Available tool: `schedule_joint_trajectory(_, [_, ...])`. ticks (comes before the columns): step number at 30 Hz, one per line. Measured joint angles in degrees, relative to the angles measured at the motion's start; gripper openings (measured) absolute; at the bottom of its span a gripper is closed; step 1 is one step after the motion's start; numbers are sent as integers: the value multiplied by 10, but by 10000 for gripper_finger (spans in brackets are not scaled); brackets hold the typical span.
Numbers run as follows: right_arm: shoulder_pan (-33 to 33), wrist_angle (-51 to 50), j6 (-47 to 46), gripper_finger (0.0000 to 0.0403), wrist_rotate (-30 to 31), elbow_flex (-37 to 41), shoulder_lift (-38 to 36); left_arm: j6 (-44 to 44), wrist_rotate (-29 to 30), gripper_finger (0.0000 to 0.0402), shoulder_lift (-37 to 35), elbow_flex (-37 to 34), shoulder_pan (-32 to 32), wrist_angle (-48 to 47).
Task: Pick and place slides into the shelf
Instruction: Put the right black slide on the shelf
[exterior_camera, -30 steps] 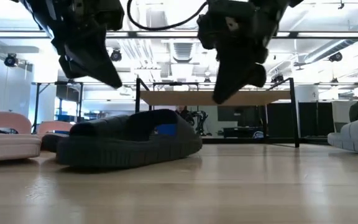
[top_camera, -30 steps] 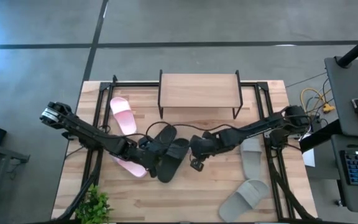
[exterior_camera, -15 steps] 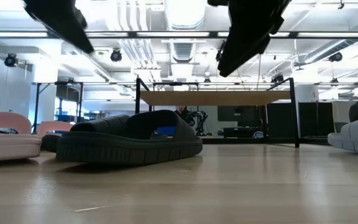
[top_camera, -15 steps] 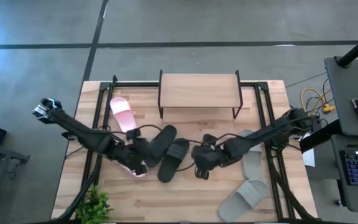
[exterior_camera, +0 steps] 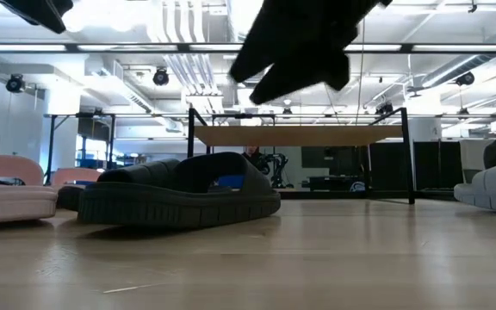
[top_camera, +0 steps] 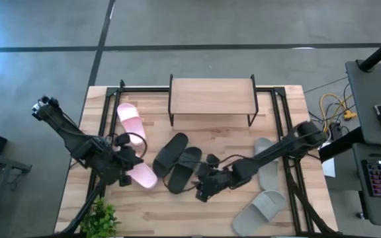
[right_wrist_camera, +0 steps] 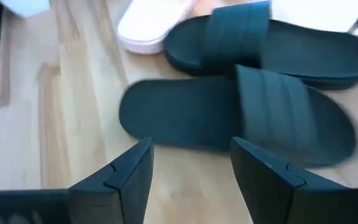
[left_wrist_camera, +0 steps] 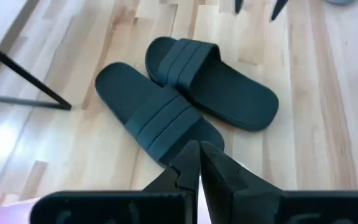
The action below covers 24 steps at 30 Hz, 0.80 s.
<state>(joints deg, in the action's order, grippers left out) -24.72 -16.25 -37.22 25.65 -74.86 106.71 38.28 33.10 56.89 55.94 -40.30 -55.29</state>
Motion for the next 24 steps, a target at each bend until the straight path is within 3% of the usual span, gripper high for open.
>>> schedule_joint_trajectory(7, [3, -100, -2, 205, 126, -77, 78, -49, -2, 0, -68, -14, -6, -33])
schedule_joint_trajectory(14, [13, -151, 13, 206, 108, -164, 153, -61, 0, 0, -113, -28, -6, -70])
schedule_joint_trajectory(24, [32, -294, 13, 202, 188, -265, 229, -77, 5, 0, -142, -30, -6, -101])
